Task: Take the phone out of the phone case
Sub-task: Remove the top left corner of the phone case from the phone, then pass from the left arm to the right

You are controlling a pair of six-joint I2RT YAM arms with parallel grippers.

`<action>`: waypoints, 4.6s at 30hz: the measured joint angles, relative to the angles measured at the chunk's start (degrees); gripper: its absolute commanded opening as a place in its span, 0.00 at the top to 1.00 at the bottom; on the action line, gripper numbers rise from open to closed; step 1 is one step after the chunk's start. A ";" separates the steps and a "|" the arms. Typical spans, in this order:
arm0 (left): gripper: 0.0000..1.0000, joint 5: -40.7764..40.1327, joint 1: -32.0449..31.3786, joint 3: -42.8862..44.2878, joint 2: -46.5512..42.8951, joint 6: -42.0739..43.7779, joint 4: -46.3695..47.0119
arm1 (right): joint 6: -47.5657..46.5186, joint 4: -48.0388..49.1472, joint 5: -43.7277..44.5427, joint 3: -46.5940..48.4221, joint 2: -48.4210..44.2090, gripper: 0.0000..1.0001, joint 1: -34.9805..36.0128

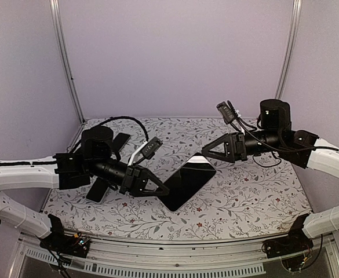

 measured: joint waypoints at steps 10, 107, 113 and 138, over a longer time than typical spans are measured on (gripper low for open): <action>1.00 -3.69 -2.49 5.31 1.86 5.77 -15.41 | 0.48 -2.97 -9.09 -0.09 6.21 0.48 -0.48; 1.00 6.88 7.04 -12.79 2.99 -15.80 48.06 | 7.15 12.44 8.68 -5.60 -9.33 0.21 6.45; 1.00 6.78 7.67 -13.79 2.99 -16.00 48.06 | 6.75 11.52 10.14 -5.51 -10.12 0.21 6.64; 1.00 7.06 8.22 -14.34 3.85 -18.08 49.48 | 7.02 11.61 11.34 -5.29 -8.37 0.26 7.45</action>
